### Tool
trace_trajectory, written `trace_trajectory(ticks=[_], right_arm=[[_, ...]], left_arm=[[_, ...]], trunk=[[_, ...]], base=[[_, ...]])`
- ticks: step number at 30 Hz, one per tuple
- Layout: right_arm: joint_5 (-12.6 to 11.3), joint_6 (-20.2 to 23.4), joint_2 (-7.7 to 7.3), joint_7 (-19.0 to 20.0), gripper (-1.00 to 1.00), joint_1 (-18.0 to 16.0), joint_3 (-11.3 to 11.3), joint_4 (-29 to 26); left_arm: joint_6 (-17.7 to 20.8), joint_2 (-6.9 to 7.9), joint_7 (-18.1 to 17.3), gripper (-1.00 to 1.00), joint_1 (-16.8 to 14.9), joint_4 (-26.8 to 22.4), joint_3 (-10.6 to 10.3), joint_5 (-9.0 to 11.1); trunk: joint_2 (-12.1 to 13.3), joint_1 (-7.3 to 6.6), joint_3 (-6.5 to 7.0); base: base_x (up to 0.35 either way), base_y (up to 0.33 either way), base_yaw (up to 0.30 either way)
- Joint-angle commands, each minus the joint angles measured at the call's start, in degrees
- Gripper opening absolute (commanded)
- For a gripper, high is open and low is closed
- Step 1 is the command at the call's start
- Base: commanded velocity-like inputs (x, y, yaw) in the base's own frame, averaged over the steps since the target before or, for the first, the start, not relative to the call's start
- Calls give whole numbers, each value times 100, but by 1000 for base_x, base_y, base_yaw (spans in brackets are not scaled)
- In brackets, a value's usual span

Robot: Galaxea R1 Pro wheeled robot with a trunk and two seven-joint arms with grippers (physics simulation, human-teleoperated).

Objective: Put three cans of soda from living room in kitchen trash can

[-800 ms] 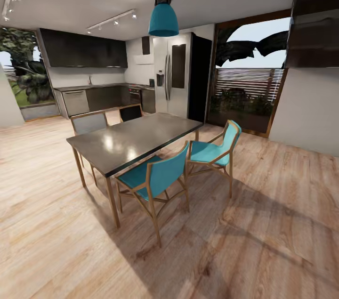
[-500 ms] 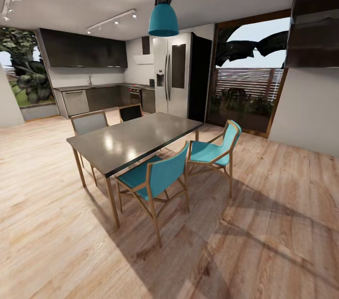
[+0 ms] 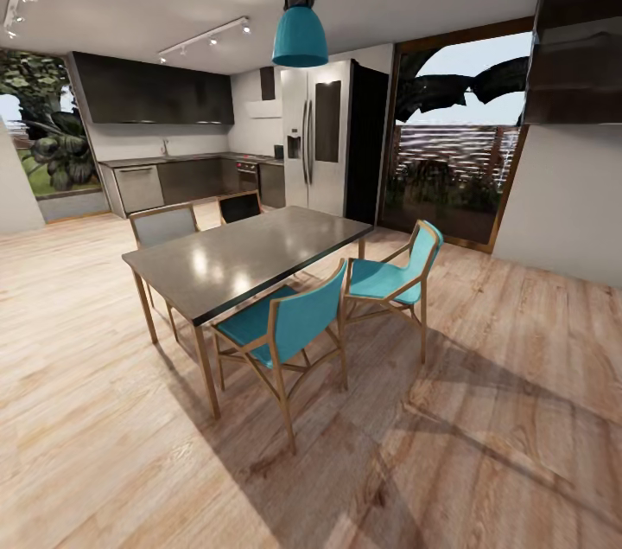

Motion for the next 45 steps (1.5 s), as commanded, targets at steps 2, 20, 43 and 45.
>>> trace_trajectory(ticks=[2,20,43,45], right_arm=[[4,-65,-51,65,100,-66,0,-66],[-27,-366,-431,2763,100,-659,-34,-2936],[11,-364,-464,2760,100,-659,-521,-3626],[8,-358,-466,2766,100,-658,-530,-3632]], left_arm=[[-36,64,-65,100,23,-65,20,9],[-140,219,-4399,100,63,-4737,1448,347],[-645,223,-4596,100,64,-4978,2378,384],[-646,223,-4600,100,64,-4979,2385,383]], trunk=[[0,0,0],[0,0,0],[0,0,0],[0,0,0]], base=[[0,0,0],[0,0,0],[0,0,0],[0,0,0]])
